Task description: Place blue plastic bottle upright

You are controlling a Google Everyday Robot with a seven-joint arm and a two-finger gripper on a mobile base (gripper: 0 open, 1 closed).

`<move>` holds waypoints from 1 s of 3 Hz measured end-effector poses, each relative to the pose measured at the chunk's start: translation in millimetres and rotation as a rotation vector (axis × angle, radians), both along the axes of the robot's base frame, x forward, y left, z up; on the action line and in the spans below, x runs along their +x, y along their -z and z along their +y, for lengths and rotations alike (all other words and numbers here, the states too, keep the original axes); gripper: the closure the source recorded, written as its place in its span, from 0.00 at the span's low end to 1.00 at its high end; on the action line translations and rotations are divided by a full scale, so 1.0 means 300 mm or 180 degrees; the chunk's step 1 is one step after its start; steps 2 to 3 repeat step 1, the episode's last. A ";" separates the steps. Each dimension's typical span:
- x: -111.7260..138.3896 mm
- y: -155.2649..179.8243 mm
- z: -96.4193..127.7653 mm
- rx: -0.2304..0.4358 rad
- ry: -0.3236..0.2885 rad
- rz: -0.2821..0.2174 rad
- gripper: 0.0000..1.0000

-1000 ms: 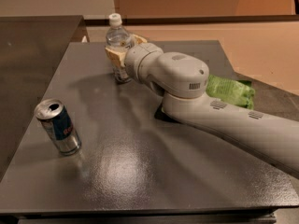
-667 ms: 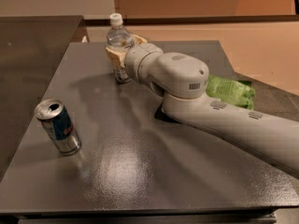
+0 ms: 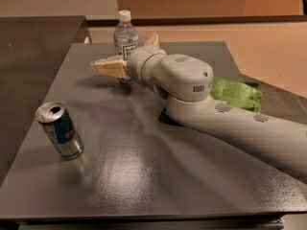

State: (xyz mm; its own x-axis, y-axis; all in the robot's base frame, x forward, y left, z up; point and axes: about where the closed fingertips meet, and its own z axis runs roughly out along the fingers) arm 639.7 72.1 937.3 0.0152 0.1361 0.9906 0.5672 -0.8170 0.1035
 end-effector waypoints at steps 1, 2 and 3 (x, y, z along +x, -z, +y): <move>0.000 0.000 0.000 0.0000 0.0000 0.0000 0.00; 0.000 0.000 0.000 0.0000 0.0000 0.0000 0.00; 0.000 0.000 0.000 0.0000 0.0000 0.0000 0.00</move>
Offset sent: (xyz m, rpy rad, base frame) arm 0.0000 0.0000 0.0000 0.0000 0.0000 0.0000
